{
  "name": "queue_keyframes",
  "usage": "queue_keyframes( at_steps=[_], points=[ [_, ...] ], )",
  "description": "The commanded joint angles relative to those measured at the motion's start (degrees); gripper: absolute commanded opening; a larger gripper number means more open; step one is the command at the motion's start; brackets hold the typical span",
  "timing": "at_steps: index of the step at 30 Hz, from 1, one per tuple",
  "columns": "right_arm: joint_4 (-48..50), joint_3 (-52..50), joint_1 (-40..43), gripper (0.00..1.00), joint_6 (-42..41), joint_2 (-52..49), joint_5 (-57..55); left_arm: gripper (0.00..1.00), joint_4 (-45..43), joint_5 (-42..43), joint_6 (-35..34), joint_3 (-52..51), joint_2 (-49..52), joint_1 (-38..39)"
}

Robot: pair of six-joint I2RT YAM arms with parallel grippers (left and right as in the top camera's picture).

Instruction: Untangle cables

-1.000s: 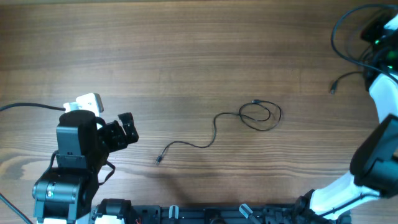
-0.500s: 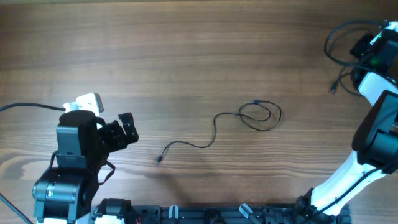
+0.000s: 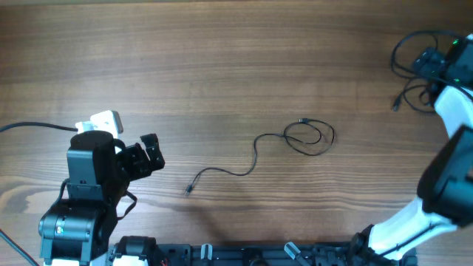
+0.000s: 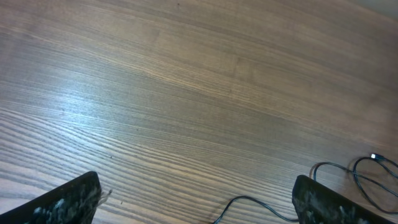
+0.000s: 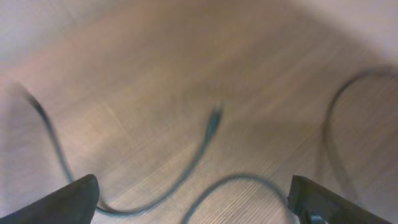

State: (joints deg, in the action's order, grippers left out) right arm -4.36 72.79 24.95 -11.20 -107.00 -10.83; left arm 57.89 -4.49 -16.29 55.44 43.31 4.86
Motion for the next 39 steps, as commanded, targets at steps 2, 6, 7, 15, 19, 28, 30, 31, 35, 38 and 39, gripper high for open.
queue_keyframes(
  at_steps=[2,6,7,15,19,28,30,31,35,38,39],
  points=[
    [-1.5,0.7,0.0,1.0,-0.8,13.4,1.5,1.0,-0.1,-0.5,-0.7,0.1,0.0,-0.3],
    [-5.0,0.7,0.0,1.0,1.8,17.3,7.7,1.0,-0.1,-0.5,-0.7,0.1,0.0,-0.3],
    [-7.5,0.7,0.0,1.0,1.8,17.3,7.7,1.0,-0.1,-0.5,-0.7,0.1,0.0,-0.3],
    [-27.3,-2.3,0.0,0.36,-19.2,16.1,7.0,1.0,-0.1,-0.5,-0.7,0.1,0.0,-0.3],
    [-27.3,-6.3,0.0,0.04,-18.8,11.7,7.3,1.0,-0.1,-0.5,-0.7,0.1,0.0,-0.3],
    [-27.5,-9.6,-0.3,0.04,-16.5,4.3,17.8,1.0,-0.1,-0.5,-0.7,0.1,0.0,-0.3],
    [-25.4,-9.9,-1.6,0.08,-9.5,4.0,23.3,1.0,-0.1,-0.5,-0.7,0.1,0.0,-0.3],
    [-23.7,-9.9,-2.9,0.19,-4.4,4.0,26.7,1.0,-0.1,-0.5,-0.7,0.1,0.0,-0.3],
    [-20.2,-9.9,-8.4,0.55,8.1,4.0,32.8,1.0,-0.1,-0.5,-0.7,0.1,0.0,-0.3],
    [-18.3,-9.9,-14.2,0.76,15.2,4.0,30.4,1.0,-0.1,-0.5,-0.7,0.1,0.0,-0.3],
    [-17.5,-9.9,-15.5,0.84,15.1,4.0,26.9,1.0,-0.1,-0.5,-0.7,0.1,0.0,-0.3]
  ],
)
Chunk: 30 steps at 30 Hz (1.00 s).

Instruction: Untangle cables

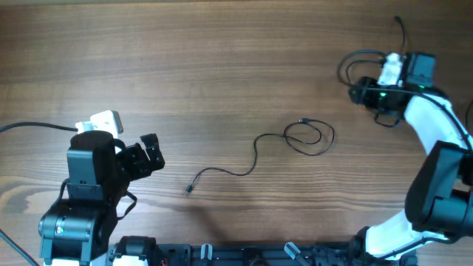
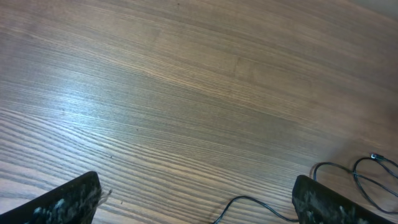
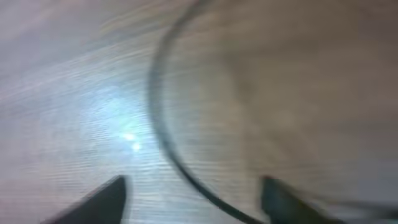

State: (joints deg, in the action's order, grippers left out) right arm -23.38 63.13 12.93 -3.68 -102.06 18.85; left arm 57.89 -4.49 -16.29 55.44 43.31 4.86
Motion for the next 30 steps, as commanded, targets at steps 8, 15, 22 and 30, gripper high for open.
queue_keyframes(
  at_steps=[8,15,22,30],
  points=[
    [4.4,-0.3,-6.4,0.57,11.4,-3.2,-16.5,1.0,-0.1,-0.5,-0.7,0.1,0.0,-0.3],
    [10.8,-0.3,-6.3,0.07,11.5,-5.5,-16.5,1.0,-0.1,-0.5,-0.7,0.1,0.0,-0.3],
    [26.7,3.3,-2.6,0.04,7.8,-6.8,-22.5,1.0,-0.1,-0.5,-0.7,0.1,0.0,-0.3],
    [39.2,14.5,7.5,0.04,7.1,-12.2,-23.5,1.0,-0.1,-0.5,-0.7,0.1,0.0,-0.3]
  ],
)
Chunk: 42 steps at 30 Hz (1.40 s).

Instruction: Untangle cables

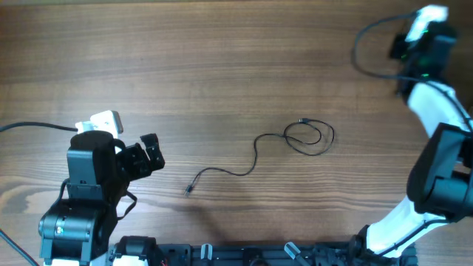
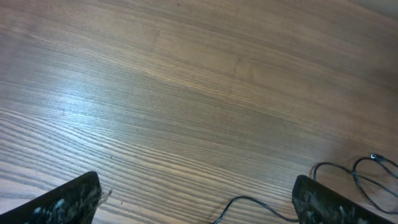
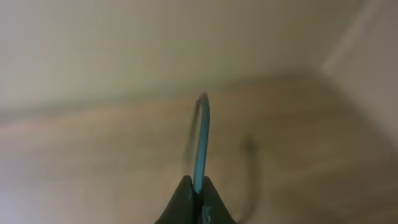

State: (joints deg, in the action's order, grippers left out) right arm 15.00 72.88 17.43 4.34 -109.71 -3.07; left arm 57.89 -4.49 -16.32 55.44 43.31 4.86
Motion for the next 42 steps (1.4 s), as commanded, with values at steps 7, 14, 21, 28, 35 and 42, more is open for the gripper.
queue_keyframes(
  at_steps=[7,14,21,28,35,42],
  points=[
    [-1.8,11.4,3.8,0.06,-5.0,-15.6,0.4,1.0,-0.1,-0.5,-0.7,0.1,0.0,-0.3],
    [-12.3,11.5,3.9,1.0,-9.3,-10.5,-1.5,1.0,-0.1,-0.5,-0.7,0.1,0.0,-0.3],
    [-30.5,11.5,3.9,1.0,-12.8,8.5,-2.5,1.0,-0.1,-0.5,-0.7,0.1,0.0,-0.3],
    [-62.8,11.3,3.4,1.0,-29.2,26.4,20.2,1.0,-0.1,-0.5,-0.7,0.1,0.0,-0.3],
    [-67.3,1.6,-13.4,1.0,-32.9,29.0,25.8,1.0,-0.1,-0.5,-0.7,0.1,0.0,-0.3],
    [-64.7,-7.9,-24.7,1.0,-46.6,28.9,13.5,1.0,-0.1,-0.5,-0.7,0.1,0.0,-0.3]
  ],
)
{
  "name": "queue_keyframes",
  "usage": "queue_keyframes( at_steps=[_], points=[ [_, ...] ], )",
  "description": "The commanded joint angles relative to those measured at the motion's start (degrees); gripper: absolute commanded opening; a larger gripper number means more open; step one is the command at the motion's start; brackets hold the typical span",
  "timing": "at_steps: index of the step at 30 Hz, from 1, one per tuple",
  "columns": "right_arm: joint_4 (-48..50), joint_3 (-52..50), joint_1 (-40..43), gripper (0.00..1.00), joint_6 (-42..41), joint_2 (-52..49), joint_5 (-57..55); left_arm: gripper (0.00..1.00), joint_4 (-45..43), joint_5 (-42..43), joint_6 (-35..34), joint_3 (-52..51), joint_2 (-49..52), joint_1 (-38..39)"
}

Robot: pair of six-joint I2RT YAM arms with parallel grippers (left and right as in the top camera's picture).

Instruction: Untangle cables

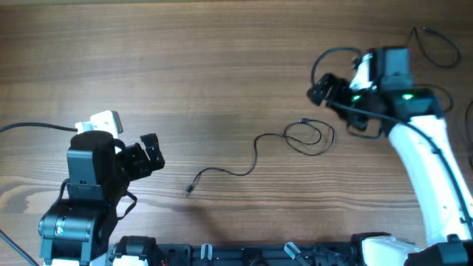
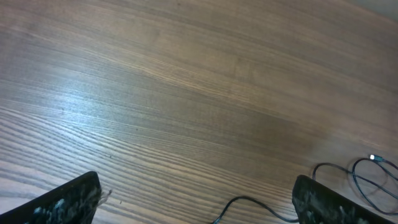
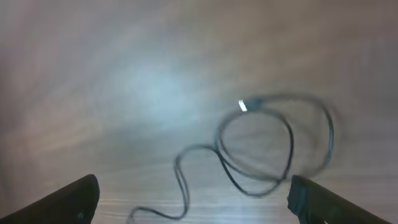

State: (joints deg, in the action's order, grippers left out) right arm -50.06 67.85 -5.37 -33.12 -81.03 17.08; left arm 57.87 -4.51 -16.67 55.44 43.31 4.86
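Observation:
A thin black cable (image 1: pixel 255 159) lies mid-table, with a coiled loop (image 1: pixel 310 136) at its right end and a tail ending near the front left. The right wrist view shows the same loop (image 3: pixel 273 146), blurred. My right gripper (image 1: pixel 325 89) hovers just behind and above the loop, open and empty (image 3: pixel 193 199). A second thin cable (image 1: pixel 436 41) lies at the far right corner. My left gripper (image 1: pixel 151 151) stands open at the left, well short of the tail; its view (image 2: pixel 196 199) catches part of the cable (image 2: pixel 249 202).
A black lead (image 1: pixel 29 127) runs from the left arm's base off the left edge. A looping lead (image 1: pixel 332 55) arches over the right wrist. The wooden table (image 1: pixel 185 66) stretches bare behind both arms.
My right gripper was at the far right corner, shut on a thin cable. Now it is open and empty, down and to the left over the middle cable's loop. The left arm is unchanged.
My right gripper was first open over cables at the right edge. Then it was further left, its view blurred. Then it stood at the back right corner, shut on a thin cable. Now it is open over the middle loop. The middle cable and left arm have not moved.

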Motion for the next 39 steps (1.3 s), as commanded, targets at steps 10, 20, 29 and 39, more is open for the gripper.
queue_keyframes(
  at_steps=[10,20,29,39],
  points=[
    [9.9,-14.1,-4.2,1.0,-18.3,0.2,-5.3,1.0,-0.1,-0.5,-0.3,0.1,0.0,-0.3],
    [16.9,-18.7,-6.5,1.0,-17.8,-2.4,-5.4,1.0,-0.1,-0.5,-0.3,0.1,0.0,-0.3],
    [20.6,-18.8,-8.6,1.0,-13.4,-11.0,-8.8,1.0,-0.1,-0.5,-0.3,0.1,0.0,-0.3],
    [20.5,-18.8,-8.6,0.61,-13.6,-16.9,-8.5,1.0,-0.1,-0.5,-0.3,0.1,0.0,-0.3]
  ],
)
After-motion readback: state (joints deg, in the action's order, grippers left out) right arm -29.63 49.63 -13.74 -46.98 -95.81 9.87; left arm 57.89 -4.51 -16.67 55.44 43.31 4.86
